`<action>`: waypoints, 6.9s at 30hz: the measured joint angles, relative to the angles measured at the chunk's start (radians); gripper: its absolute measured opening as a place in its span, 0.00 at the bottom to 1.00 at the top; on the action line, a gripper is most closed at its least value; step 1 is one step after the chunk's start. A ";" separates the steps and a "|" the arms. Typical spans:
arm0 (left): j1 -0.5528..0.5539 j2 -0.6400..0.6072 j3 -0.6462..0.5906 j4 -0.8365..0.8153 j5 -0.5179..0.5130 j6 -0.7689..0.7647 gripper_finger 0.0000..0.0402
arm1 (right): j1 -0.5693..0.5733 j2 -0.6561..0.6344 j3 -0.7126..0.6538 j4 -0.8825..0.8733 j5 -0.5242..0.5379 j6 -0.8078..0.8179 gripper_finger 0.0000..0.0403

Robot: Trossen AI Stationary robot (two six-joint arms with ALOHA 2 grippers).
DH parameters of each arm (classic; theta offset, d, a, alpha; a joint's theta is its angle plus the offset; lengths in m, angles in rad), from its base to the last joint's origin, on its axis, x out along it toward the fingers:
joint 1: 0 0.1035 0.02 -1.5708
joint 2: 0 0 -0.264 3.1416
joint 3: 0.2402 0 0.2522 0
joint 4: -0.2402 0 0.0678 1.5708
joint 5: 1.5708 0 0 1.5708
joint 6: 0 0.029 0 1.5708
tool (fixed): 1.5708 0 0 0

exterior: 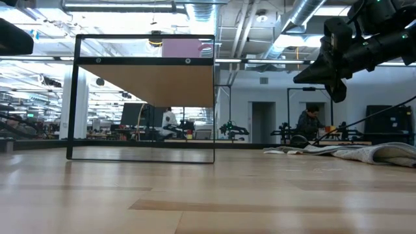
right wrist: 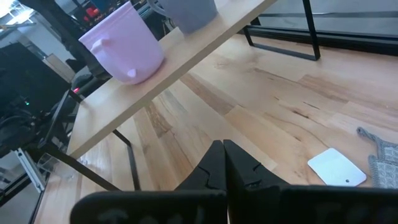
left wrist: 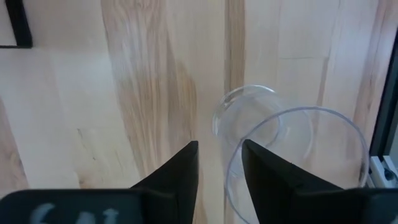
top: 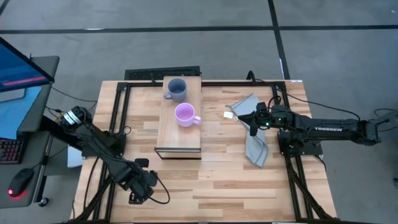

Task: Stack small to large cups/mugs on shelf
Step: Put the transparent mug on the shelf, then return to Home Position

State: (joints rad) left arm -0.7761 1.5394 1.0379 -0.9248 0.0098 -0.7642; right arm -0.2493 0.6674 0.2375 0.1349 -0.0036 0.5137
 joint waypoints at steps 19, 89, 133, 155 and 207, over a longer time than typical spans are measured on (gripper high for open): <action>0.000 0.000 0.000 -0.001 -0.013 0.007 0.01 | 0.000 0.000 0.000 0.000 0.000 0.002 0.01; 0.855 0.032 0.664 -0.419 0.066 0.599 0.00 | 0.000 0.000 0.000 -0.096 -0.047 0.081 0.01; 0.855 0.164 0.772 -0.617 0.029 0.598 0.00 | 0.001 0.000 0.000 -0.143 -0.079 0.052 0.01; 0.855 0.164 0.771 -0.584 0.035 0.603 0.08 | 0.001 0.000 0.000 -0.144 -0.102 0.042 0.01; 0.878 -0.234 1.032 -0.438 -0.281 0.639 0.39 | 0.000 0.000 0.000 -0.119 -0.104 0.000 0.01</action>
State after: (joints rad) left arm 0.1024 1.3055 2.0696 -1.3627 -0.2708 -0.1249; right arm -0.2493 0.6674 0.2375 0.0154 -0.1080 0.5135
